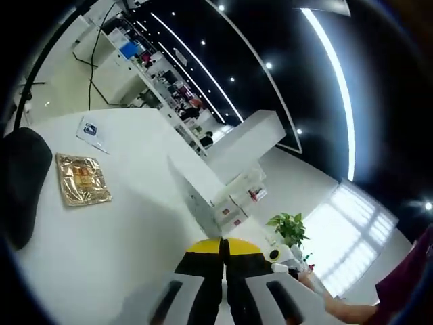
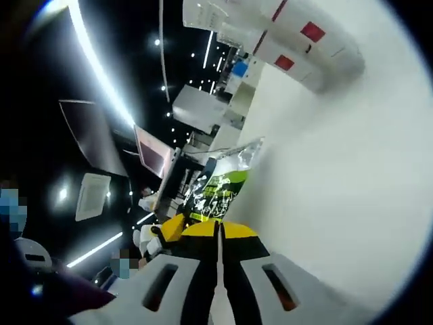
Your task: Arrange the skincare products in the storage area until every visible bottle or jar stands upright without overlapping.
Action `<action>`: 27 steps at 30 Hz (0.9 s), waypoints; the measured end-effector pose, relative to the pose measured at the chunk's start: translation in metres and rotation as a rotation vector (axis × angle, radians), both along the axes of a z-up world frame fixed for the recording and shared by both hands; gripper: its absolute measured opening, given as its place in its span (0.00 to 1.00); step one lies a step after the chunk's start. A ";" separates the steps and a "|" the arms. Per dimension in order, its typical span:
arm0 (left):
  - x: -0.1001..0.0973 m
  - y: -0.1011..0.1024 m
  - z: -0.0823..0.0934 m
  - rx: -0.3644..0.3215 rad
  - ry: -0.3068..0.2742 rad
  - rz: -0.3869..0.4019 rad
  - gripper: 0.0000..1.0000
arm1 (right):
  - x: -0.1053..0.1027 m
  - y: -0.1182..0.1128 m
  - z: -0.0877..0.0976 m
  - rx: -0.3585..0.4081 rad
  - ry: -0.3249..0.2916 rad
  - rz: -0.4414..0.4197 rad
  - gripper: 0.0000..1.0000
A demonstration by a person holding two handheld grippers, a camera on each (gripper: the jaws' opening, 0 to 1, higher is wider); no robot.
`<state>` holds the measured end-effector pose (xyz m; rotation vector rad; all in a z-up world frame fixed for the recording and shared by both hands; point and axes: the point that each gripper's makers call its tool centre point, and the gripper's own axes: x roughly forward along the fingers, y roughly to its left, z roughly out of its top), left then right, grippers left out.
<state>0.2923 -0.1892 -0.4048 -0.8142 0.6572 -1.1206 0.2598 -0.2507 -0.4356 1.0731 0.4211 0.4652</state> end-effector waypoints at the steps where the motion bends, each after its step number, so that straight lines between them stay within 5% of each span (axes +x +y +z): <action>1: 0.000 0.001 0.000 -0.005 0.012 0.004 0.00 | 0.000 0.001 0.001 0.024 0.003 -0.001 0.01; 6: -0.005 0.000 -0.003 -0.059 0.108 0.009 0.00 | -0.005 0.017 0.003 0.078 0.022 0.058 0.07; 12: -0.017 0.001 -0.009 -0.034 0.127 -0.029 0.00 | -0.003 0.021 0.003 0.094 0.038 0.046 0.08; 21: -0.032 0.008 -0.023 0.050 0.114 -0.104 0.00 | -0.001 0.026 -0.005 -0.036 0.042 0.086 0.02; 27: -0.033 0.009 -0.029 0.098 0.098 -0.094 0.00 | 0.000 0.024 -0.007 -0.227 -0.022 0.086 0.00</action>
